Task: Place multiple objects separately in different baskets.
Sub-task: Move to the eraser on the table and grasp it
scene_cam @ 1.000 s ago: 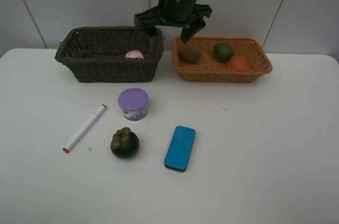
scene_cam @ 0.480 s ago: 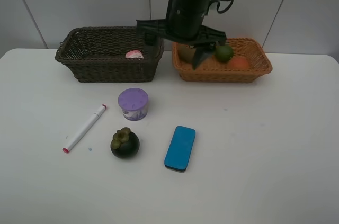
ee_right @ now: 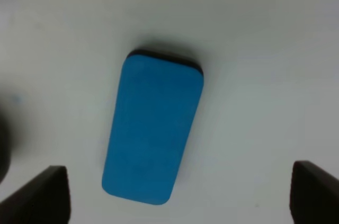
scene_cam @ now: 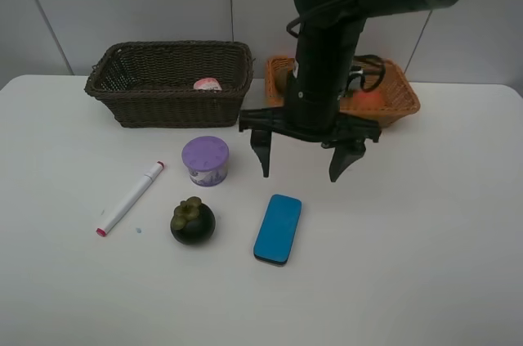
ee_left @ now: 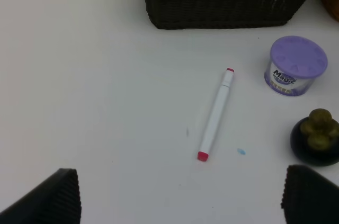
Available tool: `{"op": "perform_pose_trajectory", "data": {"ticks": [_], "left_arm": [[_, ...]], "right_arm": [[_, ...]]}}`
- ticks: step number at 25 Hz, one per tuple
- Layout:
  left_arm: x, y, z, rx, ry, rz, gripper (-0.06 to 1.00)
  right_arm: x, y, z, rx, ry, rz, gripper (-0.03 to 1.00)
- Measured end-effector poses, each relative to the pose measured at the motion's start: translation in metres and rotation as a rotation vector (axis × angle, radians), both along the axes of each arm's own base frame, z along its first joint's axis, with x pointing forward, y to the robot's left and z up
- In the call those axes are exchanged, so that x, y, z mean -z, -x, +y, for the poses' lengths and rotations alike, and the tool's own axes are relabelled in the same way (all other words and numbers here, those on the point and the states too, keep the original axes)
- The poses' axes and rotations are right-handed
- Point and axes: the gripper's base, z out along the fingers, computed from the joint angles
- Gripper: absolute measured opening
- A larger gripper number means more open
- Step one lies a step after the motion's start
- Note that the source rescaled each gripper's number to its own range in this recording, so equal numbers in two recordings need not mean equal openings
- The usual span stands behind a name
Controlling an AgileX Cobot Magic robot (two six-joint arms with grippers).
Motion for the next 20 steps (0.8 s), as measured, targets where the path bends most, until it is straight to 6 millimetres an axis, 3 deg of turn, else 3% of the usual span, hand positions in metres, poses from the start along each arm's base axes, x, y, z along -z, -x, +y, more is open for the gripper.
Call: {"op": "perform_pose_trajectory", "data": {"ticks": [7, 20], "left_arm": [[0.0, 0.0, 0.0, 0.0, 0.0, 0.0, 1.0], [0.0, 0.0, 0.0, 0.0, 0.0, 0.0, 1.0]], "right_arm": [[0.025, 0.018, 0.009, -0.015, -0.045, 0.0, 1.0], [0.052, 0.025, 0.004, -0.003, -0.088, -0.047, 1.0]]}}
